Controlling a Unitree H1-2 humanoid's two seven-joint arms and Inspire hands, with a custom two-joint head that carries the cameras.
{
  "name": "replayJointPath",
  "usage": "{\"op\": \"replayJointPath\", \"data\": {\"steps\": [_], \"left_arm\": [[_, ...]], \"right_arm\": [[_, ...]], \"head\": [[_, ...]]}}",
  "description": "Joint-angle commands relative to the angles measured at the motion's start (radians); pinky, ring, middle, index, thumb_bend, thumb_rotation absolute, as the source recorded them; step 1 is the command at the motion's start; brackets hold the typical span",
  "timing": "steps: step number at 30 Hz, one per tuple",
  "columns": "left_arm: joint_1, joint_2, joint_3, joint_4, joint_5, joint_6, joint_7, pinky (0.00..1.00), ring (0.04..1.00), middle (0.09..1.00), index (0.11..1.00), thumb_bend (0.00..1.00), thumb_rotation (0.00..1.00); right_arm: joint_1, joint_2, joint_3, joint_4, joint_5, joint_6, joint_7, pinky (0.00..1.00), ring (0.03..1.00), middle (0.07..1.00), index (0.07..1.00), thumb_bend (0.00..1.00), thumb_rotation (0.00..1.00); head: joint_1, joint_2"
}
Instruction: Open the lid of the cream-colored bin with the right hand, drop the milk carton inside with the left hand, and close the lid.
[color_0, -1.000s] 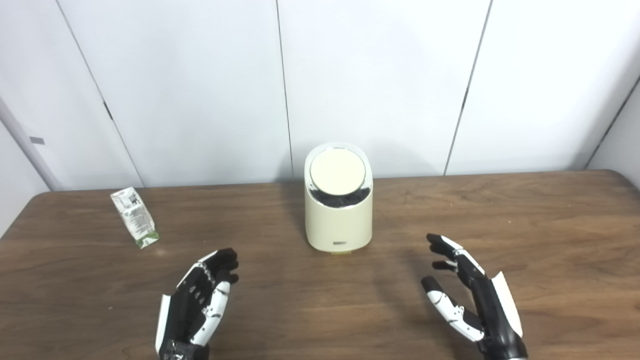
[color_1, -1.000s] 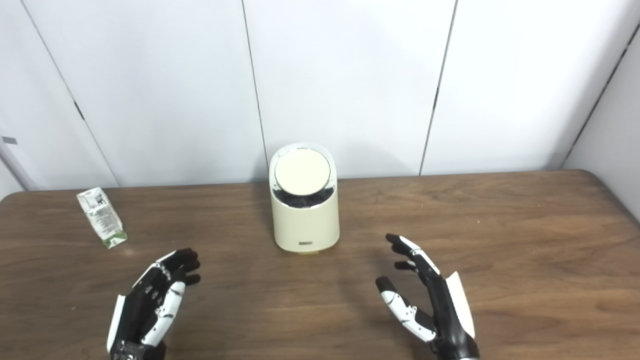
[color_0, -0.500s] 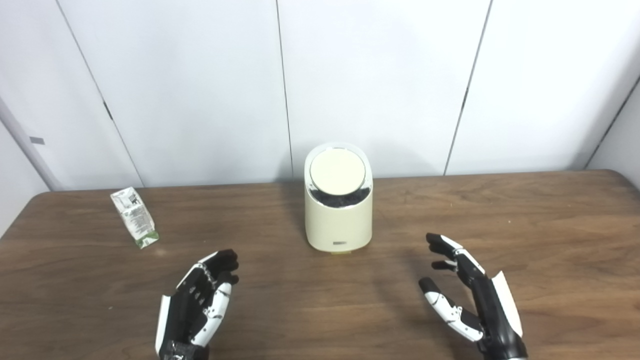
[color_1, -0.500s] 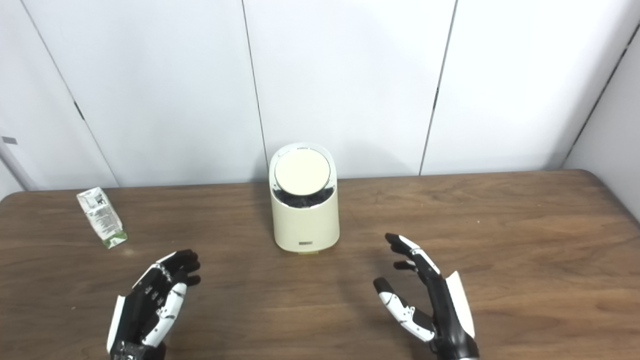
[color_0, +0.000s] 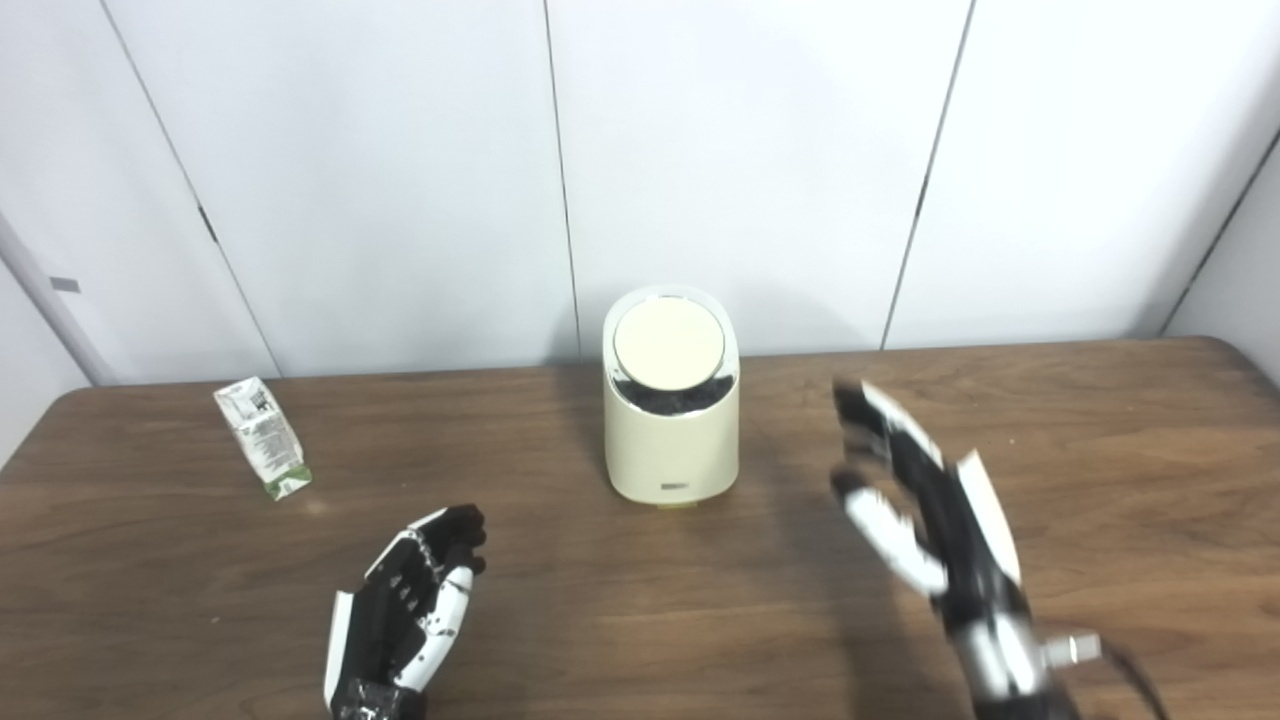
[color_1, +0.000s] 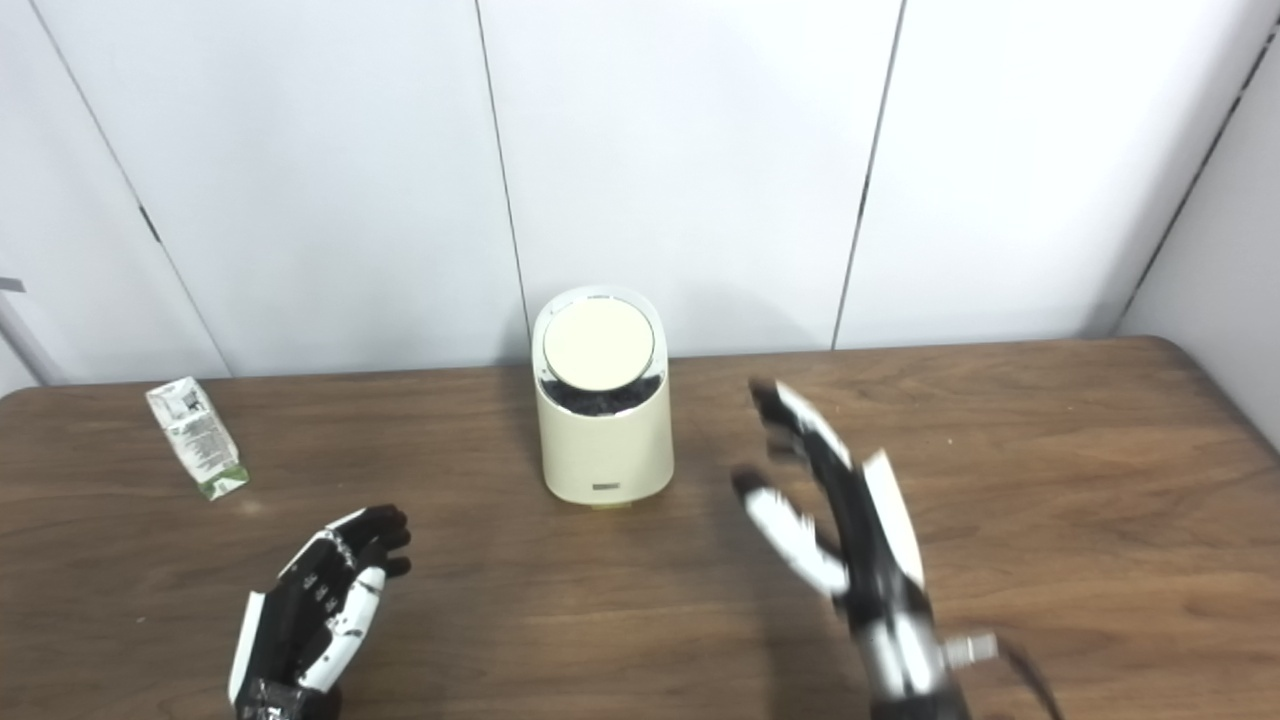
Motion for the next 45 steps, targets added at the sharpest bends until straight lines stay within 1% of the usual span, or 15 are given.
{"op": "replayJointPath", "data": {"steps": [1,3,6,11,16,17,19,22,26,27,30,32,39,43,45], "left_arm": [[-0.021,-0.006,0.000,-0.018,0.007,-0.040,0.010,0.69,0.748,0.746,0.721,0.27,0.32],[-0.020,-0.008,-0.002,-0.023,0.024,-0.031,0.016,0.69,0.746,0.747,0.722,0.27,0.34],[-0.018,-0.010,-0.006,-0.022,0.025,-0.029,0.018,0.69,0.748,0.747,0.724,0.27,0.34],[-0.023,-0.011,-0.008,0.001,0.022,-0.052,0.022,0.69,0.743,0.736,0.715,0.27,0.33],[-0.025,-0.013,-0.015,0.011,0.031,-0.059,0.027,0.68,0.737,0.738,0.720,0.26,0.31],[-0.025,-0.013,-0.016,0.013,0.029,-0.061,0.026,0.68,0.739,0.740,0.723,0.25,0.29],[-0.025,-0.014,-0.018,0.016,0.027,-0.063,0.025,0.68,0.740,0.741,0.725,0.25,0.29],[-0.025,-0.020,-0.020,0.018,0.032,-0.067,0.031,0.68,0.736,0.737,0.721,0.27,0.32],[-0.026,-0.020,-0.023,0.023,0.033,-0.071,0.029,0.68,0.733,0.735,0.721,0.27,0.33],[-0.026,-0.020,-0.024,0.022,0.034,-0.069,0.028,0.69,0.737,0.738,0.724,0.27,0.34],[-0.024,-0.021,-0.027,0.021,0.032,-0.070,0.025,0.69,0.740,0.740,0.727,0.27,0.35],[-0.023,-0.023,-0.026,0.019,0.027,-0.070,0.026,0.69,0.740,0.738,0.724,0.27,0.34],[-0.017,-0.026,-0.029,0.005,0.028,-0.056,0.026,0.70,0.746,0.740,0.727,0.26,0.32],[-0.017,-0.027,-0.029,0.004,0.029,-0.054,0.027,0.70,0.751,0.745,0.729,0.26,0.31],[-0.018,-0.028,-0.030,0.003,0.032,-0.050,0.027,0.70,0.749,0.743,0.725,0.27,0.33]], "right_arm": [[-0.067,0.004,0.001,-0.037,-0.011,0.061,0.020,0.84,0.907,0.917,0.904,0.56,0.90],[-0.129,0.000,0.004,-0.020,-0.024,0.091,0.024,0.83,0.910,0.920,0.906,0.61,0.89],[-0.205,-0.007,0.013,0.016,-0.048,0.118,0.024,0.81,0.900,0.912,0.900,0.64,0.87],[-0.325,-0.013,0.036,0.102,-0.091,0.180,0.030,0.78,0.887,0.906,0.890,0.75,0.81],[-0.398,-0.019,0.058,0.228,-0.124,0.176,0.006,0.77,0.888,0.921,0.909,0.81,0.80],[-0.410,-0.019,0.063,0.249,-0.134,0.183,0.003,0.77,0.892,0.934,0.921,0.81,0.77],[-0.428,-0.017,0.071,0.283,-0.155,0.194,-0.006,0.77,0.893,0.938,0.925,0.81,0.76],[-0.460,-0.007,0.084,0.344,-0.189,0.224,-0.024,0.77,0.893,0.951,0.933,0.82,0.71],[-0.483,0.007,0.080,0.407,-0.175,0.230,-0.045,0.81,0.918,0.974,0.950,0.82,0.60],[-0.487,0.008,0.079,0.421,-0.171,0.229,-0.052,0.80,0.913,0.975,0.951,0.84,0.55],[-0.498,0.013,0.078,0.457,-0.163,0.235,-0.063,0.80,0.915,0.981,0.956,0.86,0.49],[-0.499,0.014,0.079,0.472,-0.159,0.240,-0.064,0.81,0.921,0.987,0.964,0.87,0.40],[-0.490,0.003,0.093,0.486,-0.169,0.252,-0.064,0.82,0.933,0.996,0.973,0.88,0.29],[-0.487,-0.001,0.100,0.494,-0.178,0.252,-0.078,0.79,0.915,0.986,0.962,0.90,0.26],[-0.485,-0.002,0.100,0.497,-0.176,0.251,-0.083,0.79,0.914,0.984,0.958,0.91,0.23]], "head": [[0.000,-0.001],[0.000,-0.003],[0.000,-0.008],[0.004,-0.020],[0.010,-0.027],[0.010,-0.028],[0.010,-0.031],[0.012,-0.032],[0.014,-0.032],[0.014,-0.032],[0.014,-0.032],[0.014,-0.032],[0.010,-0.032],[0.010,-0.031],[0.009,-0.032]]}}
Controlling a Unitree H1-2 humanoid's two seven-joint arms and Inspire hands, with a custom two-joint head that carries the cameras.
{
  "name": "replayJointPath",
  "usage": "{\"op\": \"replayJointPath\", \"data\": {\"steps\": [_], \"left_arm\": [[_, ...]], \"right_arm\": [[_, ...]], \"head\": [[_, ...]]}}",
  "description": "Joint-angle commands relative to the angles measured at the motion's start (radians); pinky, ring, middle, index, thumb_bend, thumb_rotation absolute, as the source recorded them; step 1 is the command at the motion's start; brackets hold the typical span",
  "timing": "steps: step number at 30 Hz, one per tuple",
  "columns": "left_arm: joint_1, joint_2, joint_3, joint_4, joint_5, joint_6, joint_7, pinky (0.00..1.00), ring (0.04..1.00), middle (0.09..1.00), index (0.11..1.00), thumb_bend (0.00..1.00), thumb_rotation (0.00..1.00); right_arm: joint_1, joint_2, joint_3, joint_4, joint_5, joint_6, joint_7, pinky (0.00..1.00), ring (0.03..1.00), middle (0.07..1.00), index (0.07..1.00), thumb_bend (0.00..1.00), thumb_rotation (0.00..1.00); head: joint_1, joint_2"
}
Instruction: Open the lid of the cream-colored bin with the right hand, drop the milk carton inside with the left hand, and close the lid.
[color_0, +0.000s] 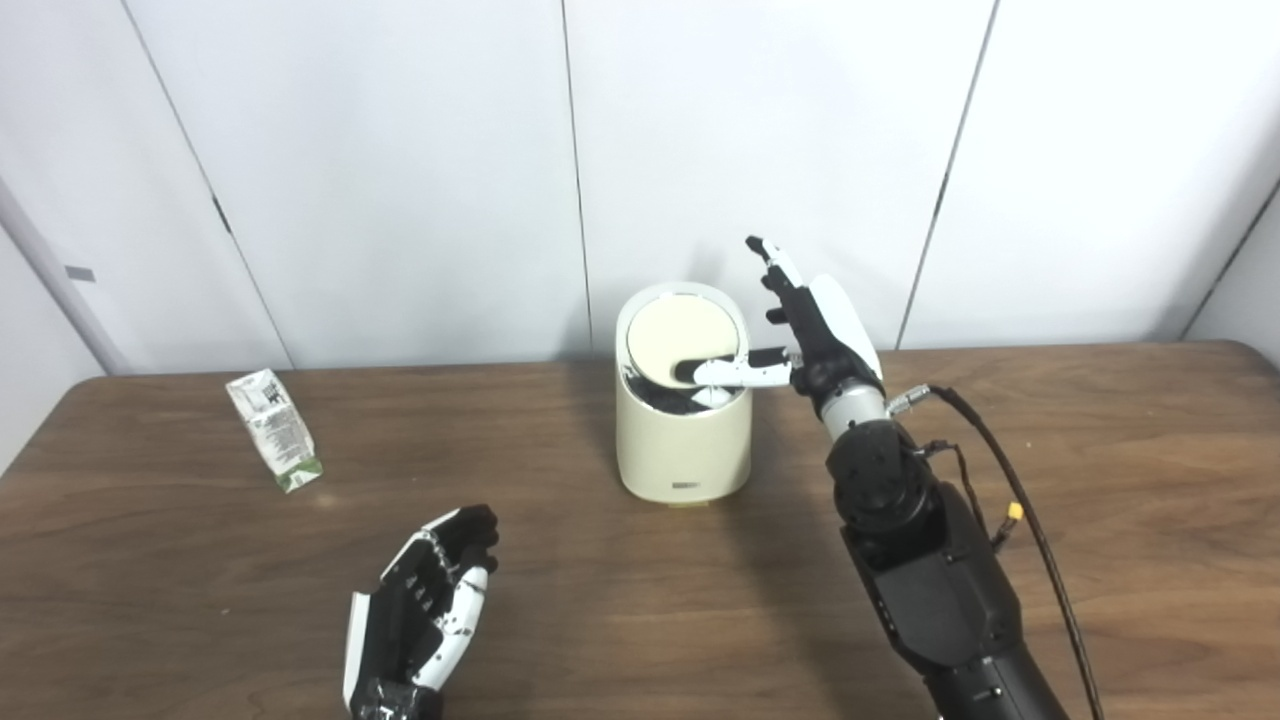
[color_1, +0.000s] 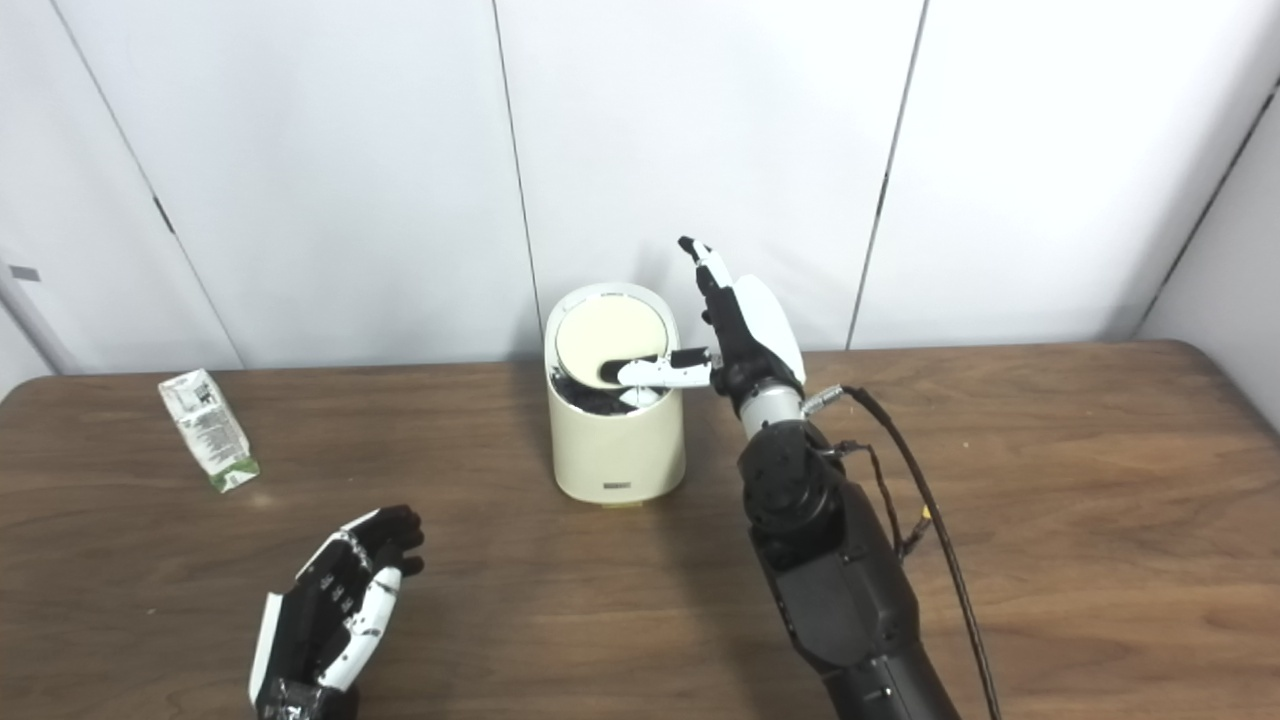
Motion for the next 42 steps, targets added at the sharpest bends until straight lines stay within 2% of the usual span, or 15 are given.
{"op": "replayJointPath", "data": {"steps": [1,8,17,31,40,42], "left_arm": [[-0.010,-0.007,-0.006,-0.029,0.015,-0.019,0.004,0.70,0.748,0.742,0.723,0.27,0.34],[-0.014,-0.007,-0.004,-0.021,0.009,-0.032,0.005,0.68,0.740,0.738,0.721,0.26,0.30],[-0.007,-0.009,-0.009,-0.033,0.012,-0.019,0.003,0.69,0.745,0.739,0.723,0.26,0.32],[0.002,-0.023,-0.011,-0.047,0.025,-0.015,0.008,0.68,0.740,0.738,0.721,0.26,0.29],[0.004,-0.023,-0.007,-0.062,0.033,0.000,0.017,0.68,0.737,0.733,0.718,0.26,0.28],[0.004,-0.022,-0.007,-0.063,0.033,0.002,0.016,0.69,0.742,0.735,0.719,0.27,0.30]], "right_arm": [[-0.039,-0.008,0.002,-0.011,-0.014,-0.001,-0.019,0.79,0.914,0.984,0.958,0.92,0.23],[-0.033,-0.015,0.009,-0.017,-0.018,0.012,-0.019,0.81,0.934,0.988,0.963,0.93,0.21],[-0.021,-0.012,0.010,-0.023,-0.018,0.032,-0.031,0.81,0.930,0.985,0.960,0.90,0.23],[-0.014,-0.013,0.032,0.027,-0.031,0.002,-0.097,0.80,0.921,0.974,0.937,0.90,0.16],[-0.012,-0.027,0.060,0.037,-0.034,-0.010,-0.105,0.80,0.920,0.970,0.931,0.91,0.17],[-0.010,-0.028,0.061,0.036,-0.029,-0.012,-0.105,0.80,0.921,0.971,0.931,0.91,0.18]], "head": [[-0.001,0.001],[-0.002,0.003],[0.003,0.007],[0.014,0.013],[0.014,0.015],[0.014,0.014]]}}
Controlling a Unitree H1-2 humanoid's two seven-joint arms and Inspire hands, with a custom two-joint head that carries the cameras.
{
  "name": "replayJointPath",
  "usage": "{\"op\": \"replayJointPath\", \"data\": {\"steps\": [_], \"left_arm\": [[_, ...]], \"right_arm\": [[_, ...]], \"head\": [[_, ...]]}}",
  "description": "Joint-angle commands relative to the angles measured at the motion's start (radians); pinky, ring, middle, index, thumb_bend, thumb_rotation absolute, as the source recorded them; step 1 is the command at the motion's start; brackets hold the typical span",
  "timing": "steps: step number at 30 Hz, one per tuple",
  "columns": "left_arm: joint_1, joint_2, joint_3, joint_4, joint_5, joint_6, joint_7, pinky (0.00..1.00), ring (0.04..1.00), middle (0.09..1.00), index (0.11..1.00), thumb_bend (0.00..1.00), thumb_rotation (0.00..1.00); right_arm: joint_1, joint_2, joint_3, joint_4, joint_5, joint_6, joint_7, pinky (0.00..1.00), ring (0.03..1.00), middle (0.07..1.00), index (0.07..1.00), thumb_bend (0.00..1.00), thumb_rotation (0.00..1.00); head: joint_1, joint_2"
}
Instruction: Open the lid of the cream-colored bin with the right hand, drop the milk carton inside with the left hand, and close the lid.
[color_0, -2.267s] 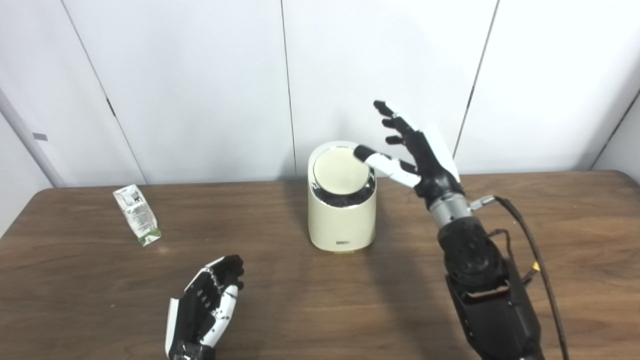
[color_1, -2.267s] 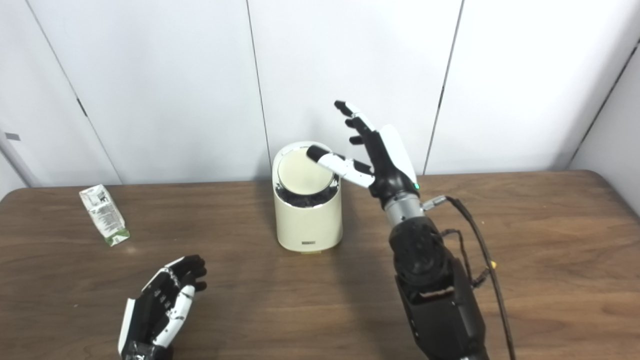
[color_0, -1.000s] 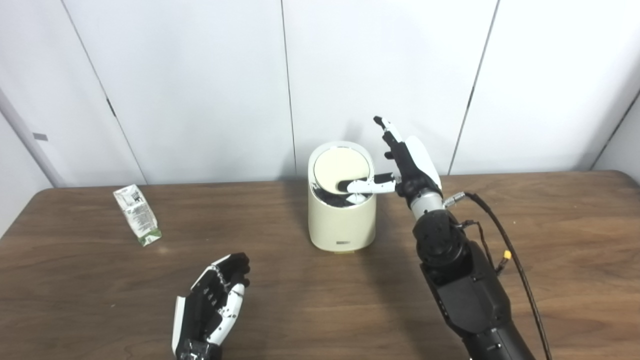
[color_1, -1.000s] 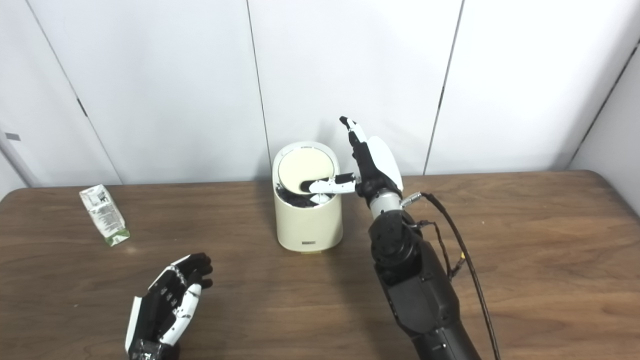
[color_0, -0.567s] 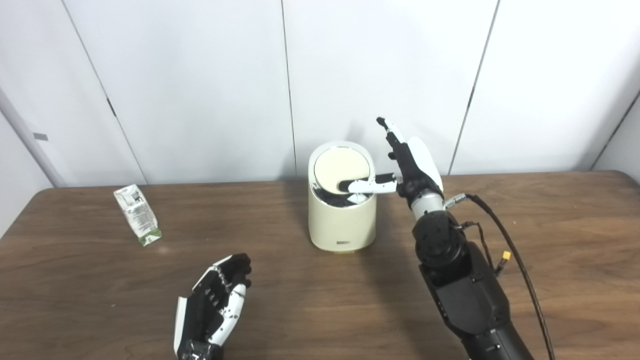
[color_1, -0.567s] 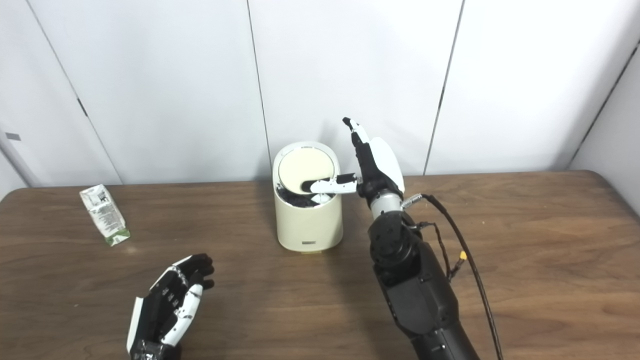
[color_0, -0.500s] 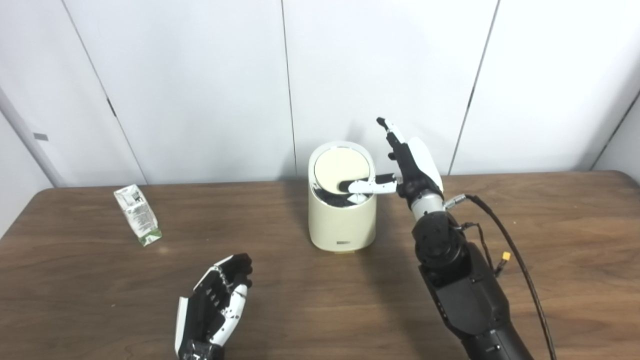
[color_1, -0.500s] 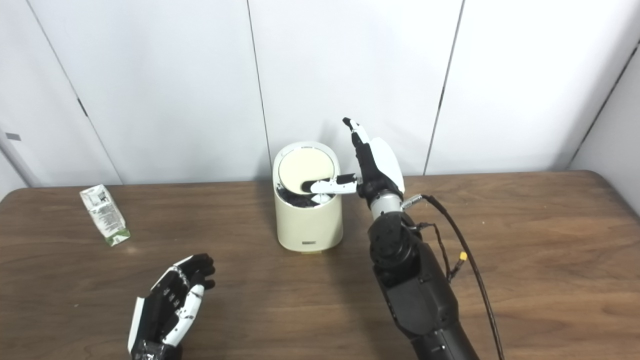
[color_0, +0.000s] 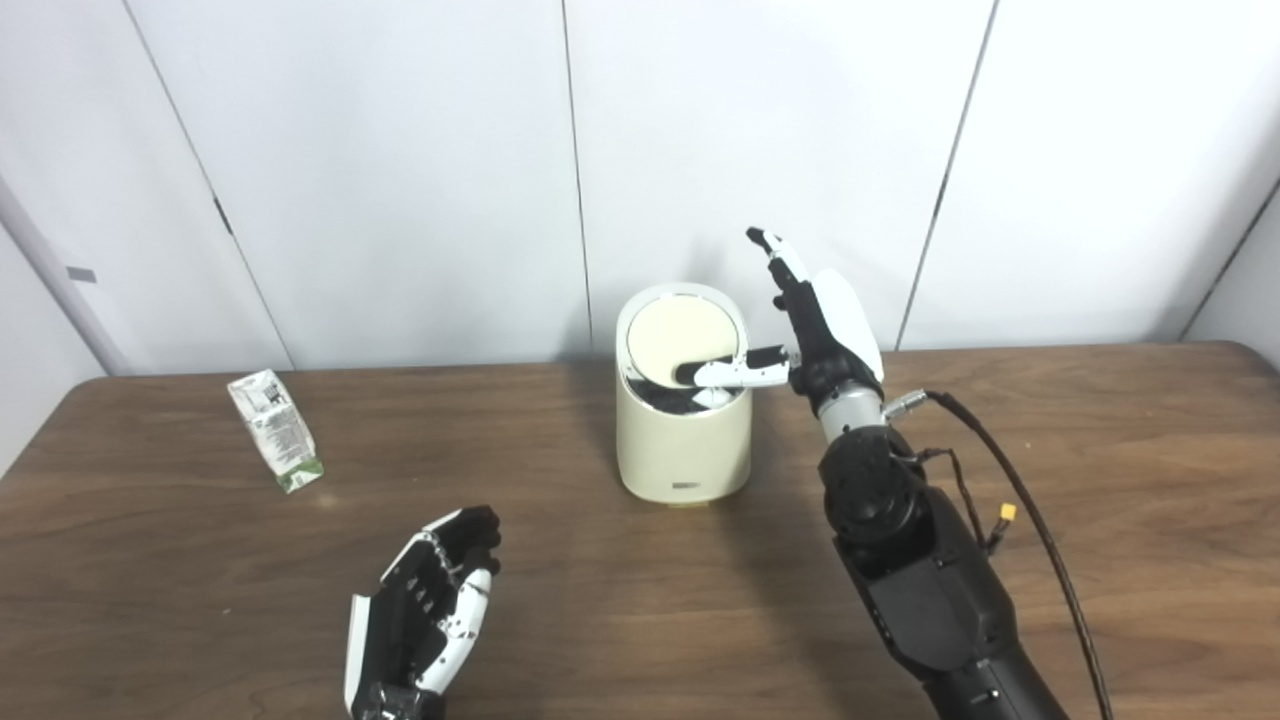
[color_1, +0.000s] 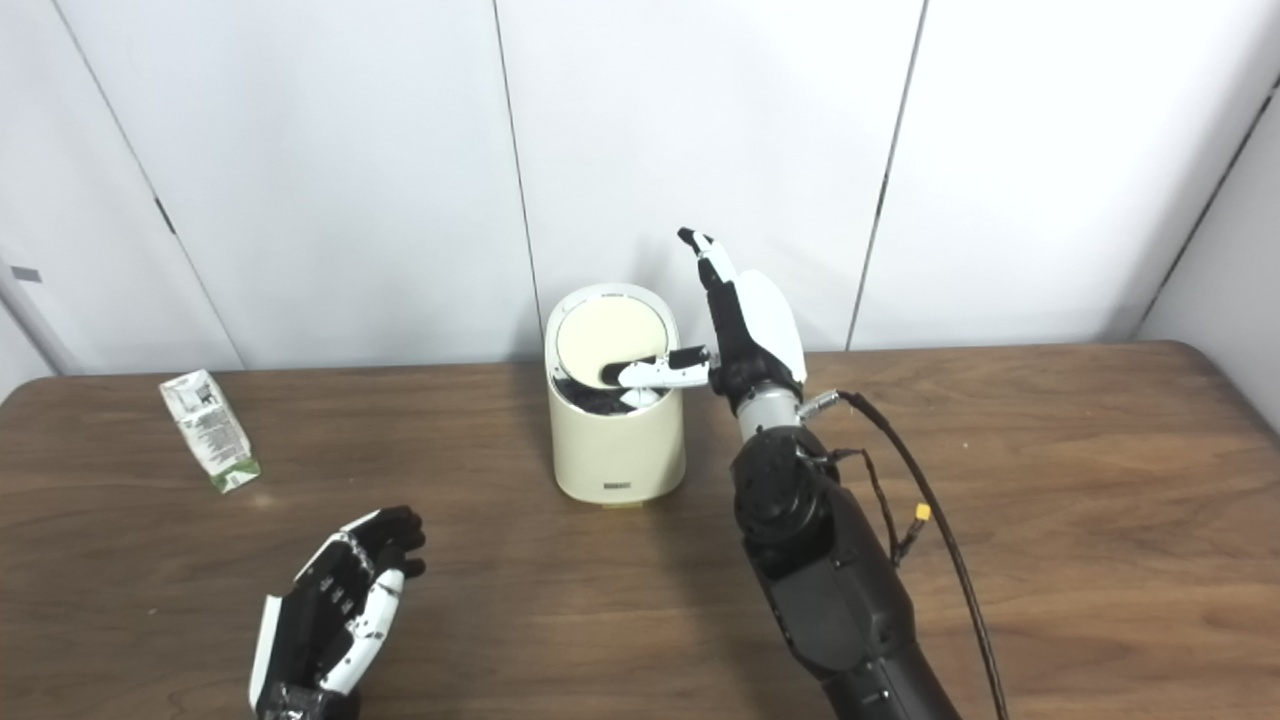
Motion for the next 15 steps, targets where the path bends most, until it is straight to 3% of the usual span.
{"op": "replayJointPath", "data": {"steps": [1,6,10,15], "left_arm": [[-0.012,-0.004,-0.001,-0.029,0.010,-0.014,0.005,0.68,0.739,0.734,0.719,0.27,0.31],[-0.017,0.000,0.001,-0.015,0.002,-0.031,0.002,0.67,0.735,0.731,0.713,0.27,0.31],[-0.019,0.002,0.002,-0.016,0.006,-0.023,0.002,0.68,0.736,0.732,0.716,0.26,0.31],[-0.021,0.002,0.002,-0.008,0.008,-0.030,0.002,0.67,0.732,0.728,0.711,0.26,0.30]], "right_arm": [[-0.011,-0.012,0.006,0.009,-0.020,-0.003,0.006,0.80,0.921,0.971,0.931,0.91,0.19],[-0.005,-0.016,0.002,0.002,-0.003,-0.009,0.021,0.81,0.925,0.973,0.940,0.94,0.33],[-0.001,-0.019,-0.001,-0.008,0.010,-0.015,0.041,0.83,0.929,0.974,0.949,0.99,0.60],[0.003,-0.027,0.002,-0.021,0.015,-0.024,0.074,0.81,0.919,0.972,0.949,1.00,0.76]], "head": [[-0.002,-0.001],[-0.002,-0.003],[-0.006,-0.006],[-0.007,-0.009]]}}
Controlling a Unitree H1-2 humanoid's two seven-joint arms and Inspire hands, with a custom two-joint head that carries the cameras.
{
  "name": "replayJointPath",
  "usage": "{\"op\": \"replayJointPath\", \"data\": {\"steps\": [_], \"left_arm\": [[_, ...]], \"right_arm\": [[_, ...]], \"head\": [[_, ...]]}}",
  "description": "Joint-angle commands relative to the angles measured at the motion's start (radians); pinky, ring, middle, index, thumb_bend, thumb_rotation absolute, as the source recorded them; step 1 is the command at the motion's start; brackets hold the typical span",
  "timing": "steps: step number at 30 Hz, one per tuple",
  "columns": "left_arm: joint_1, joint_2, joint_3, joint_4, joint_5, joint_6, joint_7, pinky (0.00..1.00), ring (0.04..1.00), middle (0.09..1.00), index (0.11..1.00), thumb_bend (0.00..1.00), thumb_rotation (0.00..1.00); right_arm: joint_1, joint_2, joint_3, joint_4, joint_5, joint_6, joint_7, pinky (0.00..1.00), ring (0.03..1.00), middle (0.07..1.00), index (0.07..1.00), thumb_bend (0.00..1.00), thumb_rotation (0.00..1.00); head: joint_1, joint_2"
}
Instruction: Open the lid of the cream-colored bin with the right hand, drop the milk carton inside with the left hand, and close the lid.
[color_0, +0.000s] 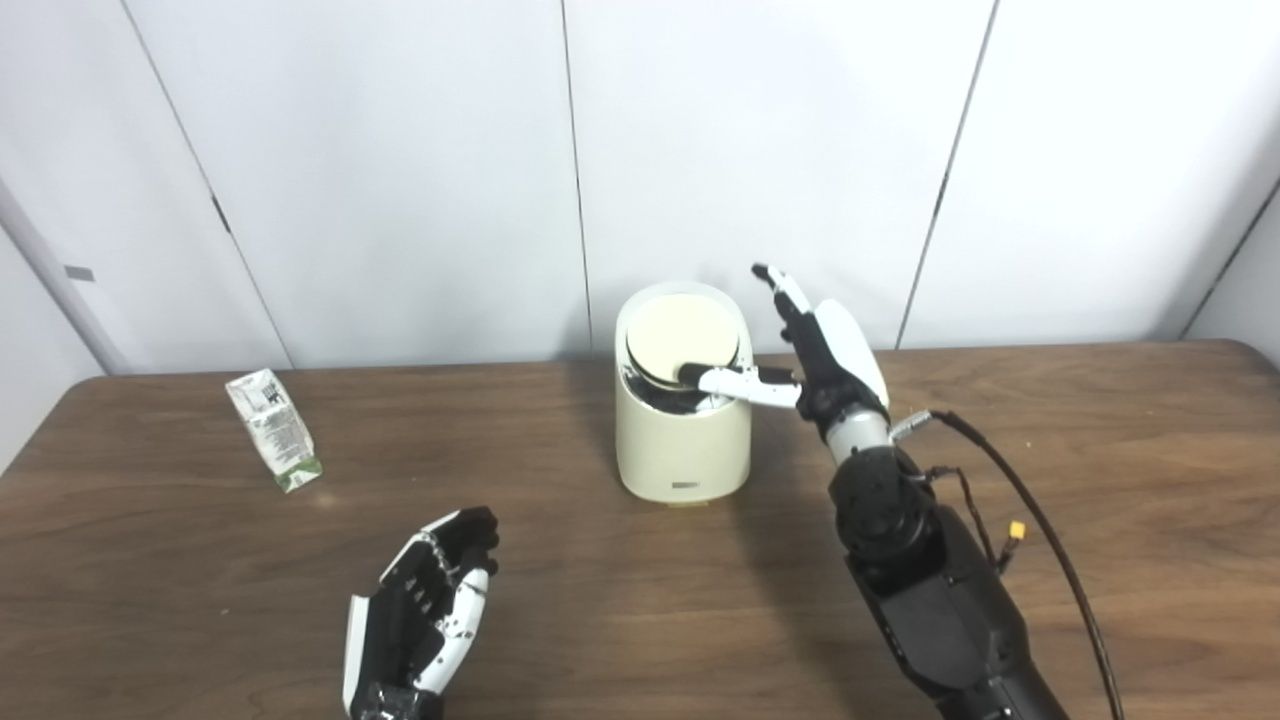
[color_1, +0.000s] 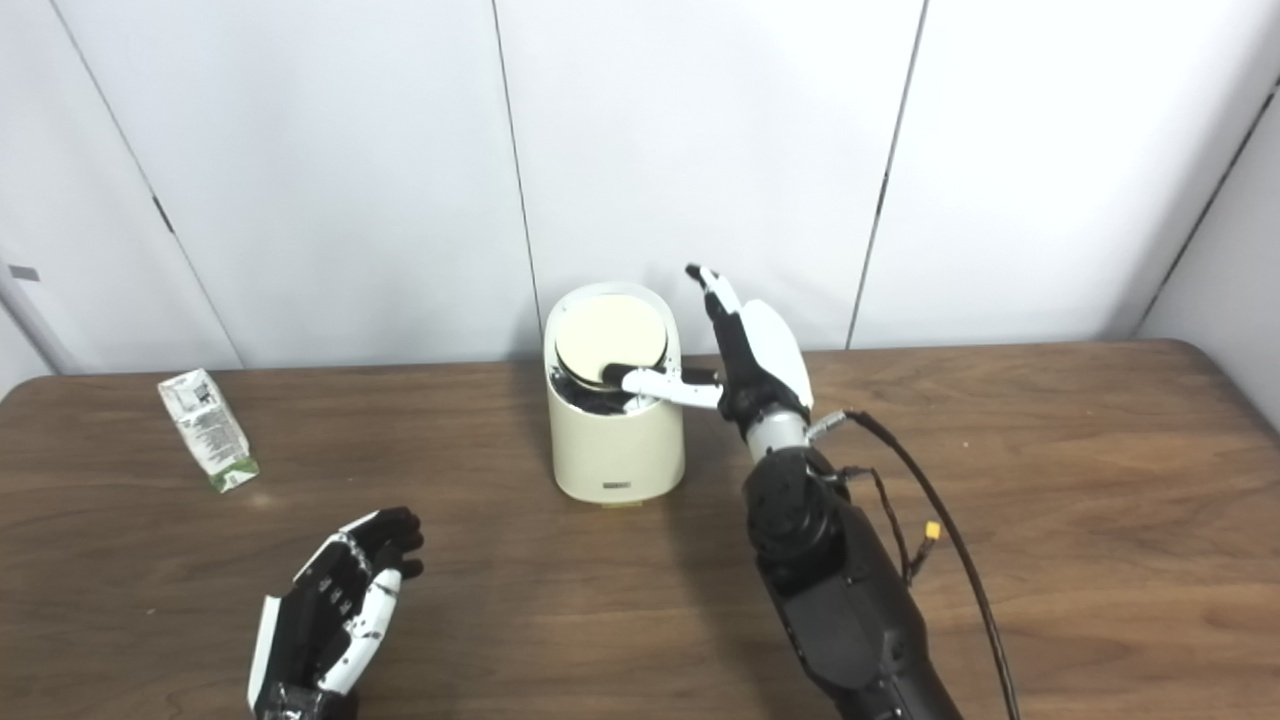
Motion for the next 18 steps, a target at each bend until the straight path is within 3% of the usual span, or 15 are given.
{"op": "replayJointPath", "data": {"steps": [1,7,15,17,18], "left_arm": [[-0.021,-0.001,-0.001,-0.013,0.007,-0.024,0.004,0.67,0.730,0.727,0.710,0.26,0.29],[-0.024,0.003,-0.002,-0.011,0.010,-0.025,0.002,0.66,0.729,0.725,0.709,0.26,0.30],[-0.030,0.008,0.004,0.004,0.002,-0.036,0.001,0.68,0.736,0.727,0.709,0.27,0.31],[-0.030,0.011,0.004,0.008,0.007,-0.040,0.000,0.67,0.731,0.725,0.708,0.27,0.32],[-0.031,0.012,0.005,0.008,0.007,-0.036,0.001,0.67,0.731,0.726,0.709,0.27,0.32]], "right_arm": [[-0.041,-0.009,-0.002,-0.030,0.002,-0.026,0.005,0.80,0.912,0.971,0.948,1.00,0.78],[-0.032,-0.010,-0.012,-0.050,0.024,-0.043,0.018,0.82,0.919,0.971,0.946,1.00,0.80],[0.015,-0.019,-0.027,-0.166,0.019,-0.040,0.008,0.84,0.927,0.977,0.960,1.00,0.85],[0.039,-0.018,-0.031,-0.211,0.012,-0.030,0.006,0.73,0.856,0.974,0.954,1.00,0.86],[0.052,-0.017,-0.036,-0.235,0.014,-0.028,0.008,0.74,0.855,0.976,0.955,1.00,0.86]], "head": [[-0.001,0.001],[-0.004,-0.003],[-0.008,-0.010],[-0.009,-0.011],[-0.009,-0.011]]}}
